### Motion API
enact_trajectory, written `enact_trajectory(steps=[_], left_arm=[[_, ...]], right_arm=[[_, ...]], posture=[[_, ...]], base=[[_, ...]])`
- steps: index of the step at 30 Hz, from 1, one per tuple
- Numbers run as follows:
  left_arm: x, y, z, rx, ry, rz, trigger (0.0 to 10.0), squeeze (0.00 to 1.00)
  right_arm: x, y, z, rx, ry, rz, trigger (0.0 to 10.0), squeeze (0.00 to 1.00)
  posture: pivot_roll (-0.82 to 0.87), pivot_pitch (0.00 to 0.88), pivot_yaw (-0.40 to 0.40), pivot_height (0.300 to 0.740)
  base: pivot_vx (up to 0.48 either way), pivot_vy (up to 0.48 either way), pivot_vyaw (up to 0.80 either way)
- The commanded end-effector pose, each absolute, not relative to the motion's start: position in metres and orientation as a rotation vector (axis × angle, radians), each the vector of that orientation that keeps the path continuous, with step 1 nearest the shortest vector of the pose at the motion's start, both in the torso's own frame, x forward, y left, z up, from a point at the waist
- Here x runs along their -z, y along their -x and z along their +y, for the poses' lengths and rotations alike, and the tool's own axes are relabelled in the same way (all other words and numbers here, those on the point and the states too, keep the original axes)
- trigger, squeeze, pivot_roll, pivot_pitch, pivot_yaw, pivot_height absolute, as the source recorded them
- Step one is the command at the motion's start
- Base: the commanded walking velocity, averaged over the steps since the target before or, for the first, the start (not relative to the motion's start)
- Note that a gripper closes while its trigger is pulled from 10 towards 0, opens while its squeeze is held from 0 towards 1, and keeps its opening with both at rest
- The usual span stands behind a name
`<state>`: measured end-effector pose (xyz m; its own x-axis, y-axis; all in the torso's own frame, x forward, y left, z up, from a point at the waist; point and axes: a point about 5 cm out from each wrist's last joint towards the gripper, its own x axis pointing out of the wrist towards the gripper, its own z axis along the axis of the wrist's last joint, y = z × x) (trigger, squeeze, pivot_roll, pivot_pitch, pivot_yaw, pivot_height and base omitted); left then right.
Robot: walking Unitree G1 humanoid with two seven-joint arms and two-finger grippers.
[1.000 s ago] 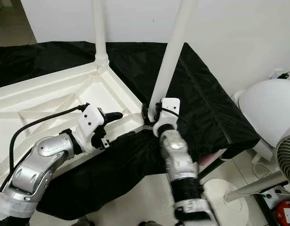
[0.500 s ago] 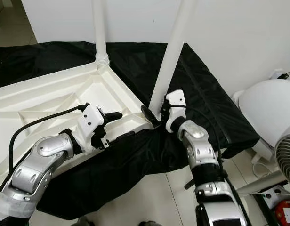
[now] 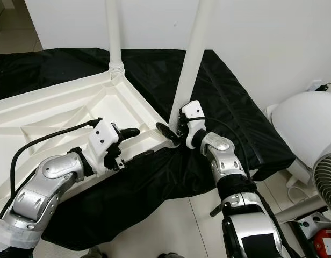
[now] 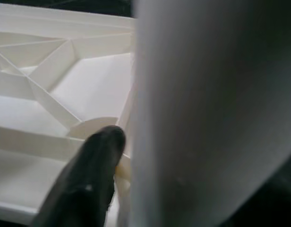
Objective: Building children table
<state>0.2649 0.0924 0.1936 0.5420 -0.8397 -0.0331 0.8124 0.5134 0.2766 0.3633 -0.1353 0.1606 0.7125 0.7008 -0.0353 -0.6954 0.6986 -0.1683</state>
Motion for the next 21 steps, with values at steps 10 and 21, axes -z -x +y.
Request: enact_trajectory(steps=[10,21], left_arm=[[-0.196,-0.263,0.093,0.965,-0.281,-0.122,10.0,0.00],[-0.193,-0.261,0.093,0.964,-0.269,-0.108,10.0,0.00]], right_arm=[[-0.147,-0.361,-0.135,-0.731,0.081,0.017,10.0,0.00],[-0.145,-0.354,-0.121,-0.387,-0.012,0.005,10.0,0.00]], posture=[[0.16,0.077,-0.092,0.740],[0.14,0.089,-0.087,0.740]], base=[[0.000,0.000,0.00],[0.000,0.000,0.00]])
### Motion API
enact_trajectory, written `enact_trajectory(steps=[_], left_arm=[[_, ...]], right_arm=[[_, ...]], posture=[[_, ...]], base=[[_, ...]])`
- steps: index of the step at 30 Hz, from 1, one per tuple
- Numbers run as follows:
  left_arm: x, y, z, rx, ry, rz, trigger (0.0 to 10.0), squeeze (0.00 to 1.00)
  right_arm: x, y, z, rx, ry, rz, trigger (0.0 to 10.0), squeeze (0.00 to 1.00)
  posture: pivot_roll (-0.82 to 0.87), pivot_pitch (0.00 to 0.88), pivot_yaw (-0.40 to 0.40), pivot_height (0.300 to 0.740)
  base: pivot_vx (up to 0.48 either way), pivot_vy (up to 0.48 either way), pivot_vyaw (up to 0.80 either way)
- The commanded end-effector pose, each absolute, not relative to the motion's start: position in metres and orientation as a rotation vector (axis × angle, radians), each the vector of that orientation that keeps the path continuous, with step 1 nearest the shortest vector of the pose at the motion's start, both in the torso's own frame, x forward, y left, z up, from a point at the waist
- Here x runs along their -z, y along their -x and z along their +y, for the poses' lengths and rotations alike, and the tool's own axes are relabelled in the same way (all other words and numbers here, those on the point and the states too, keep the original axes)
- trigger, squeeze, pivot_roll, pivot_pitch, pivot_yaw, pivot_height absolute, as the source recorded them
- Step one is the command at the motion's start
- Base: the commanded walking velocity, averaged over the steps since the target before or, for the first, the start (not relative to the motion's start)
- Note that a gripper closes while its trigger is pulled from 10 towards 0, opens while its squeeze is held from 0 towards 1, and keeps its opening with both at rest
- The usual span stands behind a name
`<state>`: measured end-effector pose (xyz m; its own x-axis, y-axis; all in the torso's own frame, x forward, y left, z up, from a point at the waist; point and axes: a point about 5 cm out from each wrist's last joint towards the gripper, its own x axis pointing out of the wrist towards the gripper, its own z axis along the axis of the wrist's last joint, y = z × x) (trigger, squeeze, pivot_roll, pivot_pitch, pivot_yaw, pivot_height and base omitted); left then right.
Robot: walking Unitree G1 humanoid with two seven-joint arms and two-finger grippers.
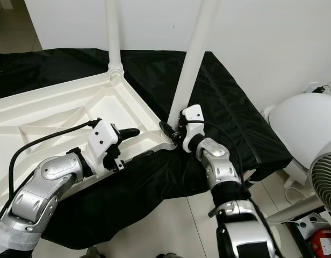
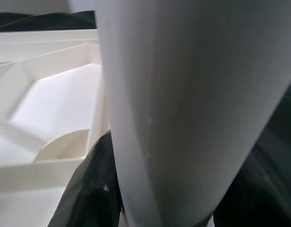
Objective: Building children table
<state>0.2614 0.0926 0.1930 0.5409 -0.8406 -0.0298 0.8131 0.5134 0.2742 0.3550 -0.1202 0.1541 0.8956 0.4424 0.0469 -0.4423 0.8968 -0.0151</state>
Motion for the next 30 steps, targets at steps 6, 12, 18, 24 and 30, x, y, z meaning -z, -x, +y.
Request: enact_trajectory(steps=[6,12,18,24,30], left_arm=[[-0.192,-0.260,0.090,0.978,-0.266,-0.106,10.0,0.00],[-0.192,-0.261,0.089,0.981,-0.262,-0.105,10.0,0.00],[-0.192,-0.261,0.088,0.983,-0.261,-0.109,10.0,0.00],[-0.193,-0.263,0.088,0.980,-0.262,-0.113,10.0,0.00],[-0.193,-0.264,0.089,0.975,-0.264,-0.115,10.0,0.00]], right_arm=[[-0.134,-0.343,-0.110,-0.128,-0.089,0.046,10.0,0.00],[-0.136,-0.335,-0.093,-0.032,-0.146,0.030,10.0,0.00],[-0.152,-0.332,-0.087,-0.054,-0.165,-0.044,10.0,1.00],[-0.164,-0.332,-0.097,-0.087,-0.170,-0.114,10.0,1.00],[-0.166,-0.332,-0.106,-0.107,-0.153,-0.130,10.0,1.00]], posture=[[0.13,0.087,-0.084,0.740],[0.13,0.086,-0.081,0.740],[0.12,0.084,-0.078,0.740],[0.12,0.088,-0.081,0.740],[0.12,0.090,-0.084,0.740]], base=[[0.000,0.000,0.00],[0.000,0.000,0.00],[0.000,0.000,0.00],[0.000,0.000,0.00],[0.000,0.000,0.00]])
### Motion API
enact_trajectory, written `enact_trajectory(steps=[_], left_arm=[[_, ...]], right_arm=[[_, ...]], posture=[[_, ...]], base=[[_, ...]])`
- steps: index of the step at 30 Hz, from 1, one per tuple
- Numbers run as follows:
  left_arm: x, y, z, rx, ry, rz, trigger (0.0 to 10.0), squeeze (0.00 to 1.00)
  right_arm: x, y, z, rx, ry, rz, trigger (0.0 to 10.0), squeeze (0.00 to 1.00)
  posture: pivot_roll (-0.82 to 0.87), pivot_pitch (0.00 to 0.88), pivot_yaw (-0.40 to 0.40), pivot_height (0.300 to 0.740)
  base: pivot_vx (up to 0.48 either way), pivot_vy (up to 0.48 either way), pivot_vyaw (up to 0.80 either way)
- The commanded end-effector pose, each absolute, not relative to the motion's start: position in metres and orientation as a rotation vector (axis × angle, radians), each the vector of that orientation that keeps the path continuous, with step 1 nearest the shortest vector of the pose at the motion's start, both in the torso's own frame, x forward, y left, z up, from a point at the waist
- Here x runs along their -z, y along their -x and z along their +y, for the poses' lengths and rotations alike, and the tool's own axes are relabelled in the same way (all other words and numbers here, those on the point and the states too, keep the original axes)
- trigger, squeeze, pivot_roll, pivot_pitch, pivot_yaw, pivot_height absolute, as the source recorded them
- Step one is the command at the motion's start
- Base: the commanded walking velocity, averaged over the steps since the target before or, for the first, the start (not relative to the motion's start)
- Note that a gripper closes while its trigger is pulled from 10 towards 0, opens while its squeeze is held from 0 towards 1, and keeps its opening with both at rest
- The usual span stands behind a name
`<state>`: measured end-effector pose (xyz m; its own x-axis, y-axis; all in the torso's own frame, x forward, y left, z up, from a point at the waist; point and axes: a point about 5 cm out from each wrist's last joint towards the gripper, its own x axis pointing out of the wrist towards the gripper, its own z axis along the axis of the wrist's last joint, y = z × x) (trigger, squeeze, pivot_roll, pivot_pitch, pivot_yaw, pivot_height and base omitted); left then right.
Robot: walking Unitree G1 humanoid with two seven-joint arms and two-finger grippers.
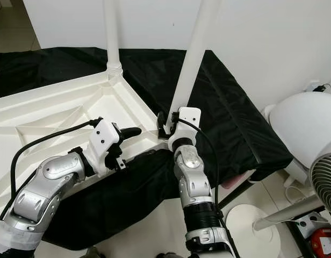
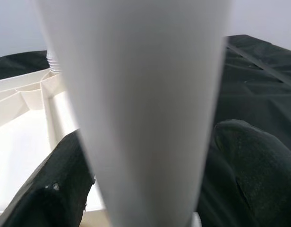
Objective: Building children table
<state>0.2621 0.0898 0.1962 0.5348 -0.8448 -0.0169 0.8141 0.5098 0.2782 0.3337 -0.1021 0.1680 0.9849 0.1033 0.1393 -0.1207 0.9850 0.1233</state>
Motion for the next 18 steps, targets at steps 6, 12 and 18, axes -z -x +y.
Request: enact_trajectory(steps=[6,12,18], left_arm=[[-0.1947,-0.2637,0.0895,0.981,-0.267,-0.117,10.0,0.00],[-0.1951,-0.2637,0.0896,0.986,-0.273,-0.117,10.0,0.00],[-0.1954,-0.2638,0.0897,0.987,-0.275,-0.118,10.0,0.00]], right_arm=[[-0.1678,-0.3334,-0.1125,-0.183,-0.112,-0.138,10.0,0.00],[-0.1708,-0.3326,-0.1067,-0.304,-0.105,-0.147,10.0,0.00],[-0.1719,-0.3334,-0.1065,-0.374,-0.074,-0.156,10.0,0.00]], posture=[[0.12,0.094,-0.081,0.740],[0.12,0.095,-0.076,0.740],[0.12,0.095,-0.076,0.740]], base=[[0.000,0.000,0.00],[0.000,0.000,0.00],[0.000,0.000,0.00]])
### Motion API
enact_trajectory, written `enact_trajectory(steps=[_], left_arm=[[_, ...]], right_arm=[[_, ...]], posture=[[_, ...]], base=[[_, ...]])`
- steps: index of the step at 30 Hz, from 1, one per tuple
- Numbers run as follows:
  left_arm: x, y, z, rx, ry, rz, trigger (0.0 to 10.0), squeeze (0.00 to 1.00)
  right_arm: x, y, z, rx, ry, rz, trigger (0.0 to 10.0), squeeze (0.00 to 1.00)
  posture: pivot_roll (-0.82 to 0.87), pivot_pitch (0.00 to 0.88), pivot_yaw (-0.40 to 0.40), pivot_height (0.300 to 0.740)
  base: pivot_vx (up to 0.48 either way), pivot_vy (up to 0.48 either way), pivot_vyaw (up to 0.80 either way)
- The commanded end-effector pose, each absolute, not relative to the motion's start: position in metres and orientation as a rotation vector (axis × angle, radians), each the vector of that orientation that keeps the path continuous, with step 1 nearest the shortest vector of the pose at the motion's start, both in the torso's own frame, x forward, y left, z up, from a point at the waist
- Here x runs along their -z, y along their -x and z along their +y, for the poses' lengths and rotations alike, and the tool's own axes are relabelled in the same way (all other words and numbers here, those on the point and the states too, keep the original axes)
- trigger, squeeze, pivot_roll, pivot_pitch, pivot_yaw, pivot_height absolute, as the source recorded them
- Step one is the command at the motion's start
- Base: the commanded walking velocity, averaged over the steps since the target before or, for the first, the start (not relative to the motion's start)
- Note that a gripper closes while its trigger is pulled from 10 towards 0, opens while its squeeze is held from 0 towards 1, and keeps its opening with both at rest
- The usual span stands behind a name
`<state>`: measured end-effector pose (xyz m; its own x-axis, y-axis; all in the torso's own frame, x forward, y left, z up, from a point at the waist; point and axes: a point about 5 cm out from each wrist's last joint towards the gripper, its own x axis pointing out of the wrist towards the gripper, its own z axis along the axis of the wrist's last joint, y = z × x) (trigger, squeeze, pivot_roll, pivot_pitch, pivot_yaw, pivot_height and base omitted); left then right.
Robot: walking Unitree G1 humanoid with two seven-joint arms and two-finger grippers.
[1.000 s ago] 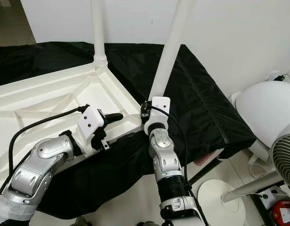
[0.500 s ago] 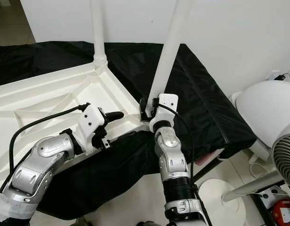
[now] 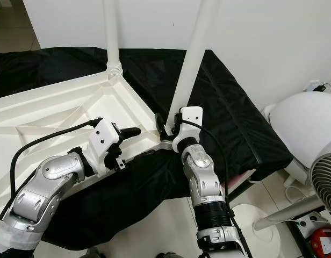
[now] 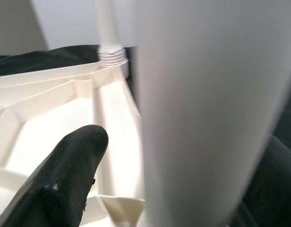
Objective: Building children table
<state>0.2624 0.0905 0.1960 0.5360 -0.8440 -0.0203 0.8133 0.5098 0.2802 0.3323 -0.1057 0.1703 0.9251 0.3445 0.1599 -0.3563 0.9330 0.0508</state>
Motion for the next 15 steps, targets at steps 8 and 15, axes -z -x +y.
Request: enact_trajectory(steps=[8,15], left_arm=[[-0.196,-0.263,0.089,0.994,-0.279,-0.117,10.0,0.00],[-0.197,-0.263,0.088,0.999,-0.277,-0.120,10.0,0.00]], right_arm=[[-0.168,-0.339,-0.115,-0.513,0.004,-0.125,10.0,0.00],[-0.165,-0.349,-0.130,-0.639,0.136,-0.091,10.0,0.00]], posture=[[0.13,0.096,-0.071,0.740],[0.13,0.098,-0.065,0.740]], base=[[0.000,0.000,0.00],[0.000,0.000,0.00]])
